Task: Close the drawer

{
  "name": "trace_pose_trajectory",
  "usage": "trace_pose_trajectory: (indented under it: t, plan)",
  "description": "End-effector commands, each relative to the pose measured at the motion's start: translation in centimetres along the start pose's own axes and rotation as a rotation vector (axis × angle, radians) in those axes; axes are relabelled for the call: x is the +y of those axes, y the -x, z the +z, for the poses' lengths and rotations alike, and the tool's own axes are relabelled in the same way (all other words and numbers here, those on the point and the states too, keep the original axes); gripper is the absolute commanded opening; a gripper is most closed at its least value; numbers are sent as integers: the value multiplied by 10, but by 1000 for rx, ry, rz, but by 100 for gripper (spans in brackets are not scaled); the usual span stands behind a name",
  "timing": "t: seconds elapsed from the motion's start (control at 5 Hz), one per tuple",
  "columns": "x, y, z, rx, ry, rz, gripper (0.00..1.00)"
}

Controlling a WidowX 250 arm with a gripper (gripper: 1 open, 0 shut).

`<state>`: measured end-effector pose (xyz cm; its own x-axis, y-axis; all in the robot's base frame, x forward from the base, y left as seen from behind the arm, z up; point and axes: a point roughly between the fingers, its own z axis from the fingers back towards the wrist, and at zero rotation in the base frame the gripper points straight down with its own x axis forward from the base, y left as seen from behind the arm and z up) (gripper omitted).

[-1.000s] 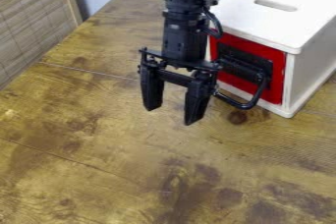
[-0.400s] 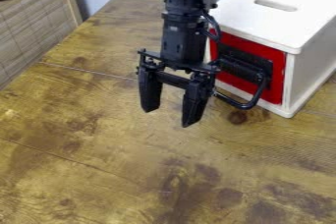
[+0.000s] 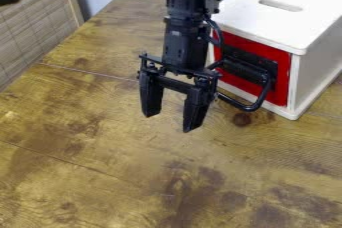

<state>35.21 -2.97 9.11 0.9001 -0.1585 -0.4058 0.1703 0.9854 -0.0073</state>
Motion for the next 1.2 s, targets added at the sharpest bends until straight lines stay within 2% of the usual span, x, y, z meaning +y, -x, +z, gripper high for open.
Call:
trace_pose_trajectory:
  t: [0.0,0.6,1.0]
  plan:
    - [8,6,13,-41,-8,16,100]
    - [7,7,6,-13,-10,9,100]
    - [7,9,6,-9,-12,0,100]
